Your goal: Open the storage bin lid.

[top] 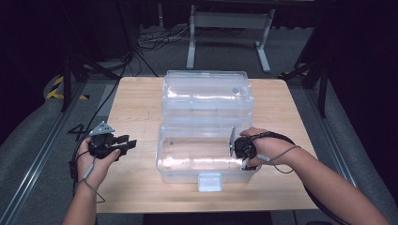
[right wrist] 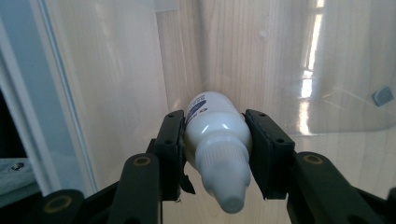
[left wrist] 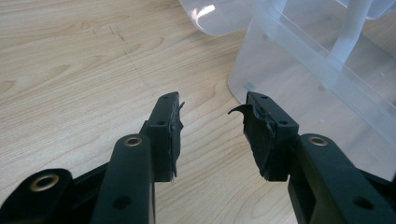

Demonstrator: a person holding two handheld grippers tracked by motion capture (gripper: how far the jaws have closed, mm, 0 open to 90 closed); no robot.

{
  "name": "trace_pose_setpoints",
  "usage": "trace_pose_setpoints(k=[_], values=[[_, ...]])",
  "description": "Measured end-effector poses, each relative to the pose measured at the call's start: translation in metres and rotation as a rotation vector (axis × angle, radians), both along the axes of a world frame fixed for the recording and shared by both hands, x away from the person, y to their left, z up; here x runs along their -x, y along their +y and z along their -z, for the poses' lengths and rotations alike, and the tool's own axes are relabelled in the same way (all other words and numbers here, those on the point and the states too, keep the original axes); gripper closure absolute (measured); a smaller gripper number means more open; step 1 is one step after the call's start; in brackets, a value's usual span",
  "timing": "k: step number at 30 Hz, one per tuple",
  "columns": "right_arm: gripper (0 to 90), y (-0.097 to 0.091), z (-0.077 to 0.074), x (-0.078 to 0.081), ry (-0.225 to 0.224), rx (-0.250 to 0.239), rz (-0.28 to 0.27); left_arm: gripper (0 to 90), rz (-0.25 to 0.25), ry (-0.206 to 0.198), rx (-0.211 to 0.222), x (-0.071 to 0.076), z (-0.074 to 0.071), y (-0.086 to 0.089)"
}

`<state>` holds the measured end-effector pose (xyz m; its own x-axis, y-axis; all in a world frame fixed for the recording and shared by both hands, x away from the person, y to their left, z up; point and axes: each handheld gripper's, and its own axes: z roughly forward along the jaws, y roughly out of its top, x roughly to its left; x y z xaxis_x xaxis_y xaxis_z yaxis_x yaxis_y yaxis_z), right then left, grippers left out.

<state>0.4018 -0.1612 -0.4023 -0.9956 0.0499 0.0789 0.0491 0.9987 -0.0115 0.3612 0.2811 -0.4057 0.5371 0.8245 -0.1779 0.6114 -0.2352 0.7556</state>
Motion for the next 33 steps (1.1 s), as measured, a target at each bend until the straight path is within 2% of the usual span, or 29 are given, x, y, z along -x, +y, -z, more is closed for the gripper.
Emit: trace_pose_setpoints(k=[15,19,31,33], values=[[60.0,0.0019,0.0003,-0.0033,0.004,0.007,0.001,57.1,0.001,0.001,0.001,-0.0001,0.0003,0.0003],[60.0,0.0033,0.001,-0.0019,-0.021,0.016,0.002,57.1,0.001,0.0,0.0,-0.0002,0.0003,0.0002],[60.0,0.0053,-0.0003,-0.0017,-0.042,-0.003,0.006,57.1,0.004,0.003,0.001,-0.0003,0.0005,-0.0001],[60.0,0.0061,0.0001,-0.0009,-0.037,-0.018,0.006,57.1,0.005,0.002,0.0,-0.0003,0.0003,0.0]])
